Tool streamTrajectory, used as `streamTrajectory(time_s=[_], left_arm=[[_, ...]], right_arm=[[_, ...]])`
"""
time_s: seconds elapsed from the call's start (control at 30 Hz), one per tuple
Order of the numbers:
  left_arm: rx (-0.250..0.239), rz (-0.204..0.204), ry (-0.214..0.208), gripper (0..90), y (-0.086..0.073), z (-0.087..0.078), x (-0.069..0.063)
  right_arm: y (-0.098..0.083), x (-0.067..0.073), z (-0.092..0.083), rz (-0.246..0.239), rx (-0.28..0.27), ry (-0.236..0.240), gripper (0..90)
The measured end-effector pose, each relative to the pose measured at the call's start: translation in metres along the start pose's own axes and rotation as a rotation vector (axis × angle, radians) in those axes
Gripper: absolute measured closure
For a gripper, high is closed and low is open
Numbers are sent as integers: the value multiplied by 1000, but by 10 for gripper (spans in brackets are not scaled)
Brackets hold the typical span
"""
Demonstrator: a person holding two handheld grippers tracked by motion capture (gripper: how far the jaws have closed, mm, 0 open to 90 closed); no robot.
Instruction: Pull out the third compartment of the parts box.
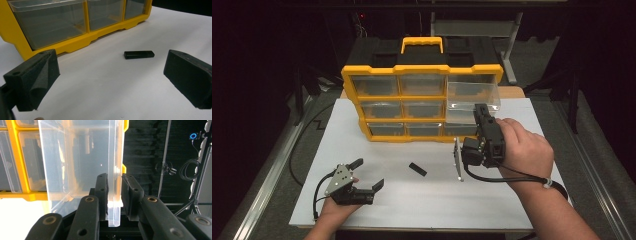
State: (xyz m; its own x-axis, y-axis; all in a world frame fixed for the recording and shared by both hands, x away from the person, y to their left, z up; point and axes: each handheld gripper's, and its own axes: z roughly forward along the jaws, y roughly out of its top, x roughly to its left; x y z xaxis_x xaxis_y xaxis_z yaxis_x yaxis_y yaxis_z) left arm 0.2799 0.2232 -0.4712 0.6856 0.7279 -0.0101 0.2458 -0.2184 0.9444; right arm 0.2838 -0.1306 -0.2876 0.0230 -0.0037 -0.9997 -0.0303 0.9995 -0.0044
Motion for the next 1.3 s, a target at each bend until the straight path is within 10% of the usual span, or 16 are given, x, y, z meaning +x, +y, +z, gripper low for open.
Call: streamTrajectory(time_s=[0.57,1.3], left_arm=[[5,0,0,14,-1,1,-1],[7,3,-4,14,-1,1,-1]], right_arm=[[-11,27,-21,73,-50,52,464],[-18,127,-13,62,-30,231,412]])
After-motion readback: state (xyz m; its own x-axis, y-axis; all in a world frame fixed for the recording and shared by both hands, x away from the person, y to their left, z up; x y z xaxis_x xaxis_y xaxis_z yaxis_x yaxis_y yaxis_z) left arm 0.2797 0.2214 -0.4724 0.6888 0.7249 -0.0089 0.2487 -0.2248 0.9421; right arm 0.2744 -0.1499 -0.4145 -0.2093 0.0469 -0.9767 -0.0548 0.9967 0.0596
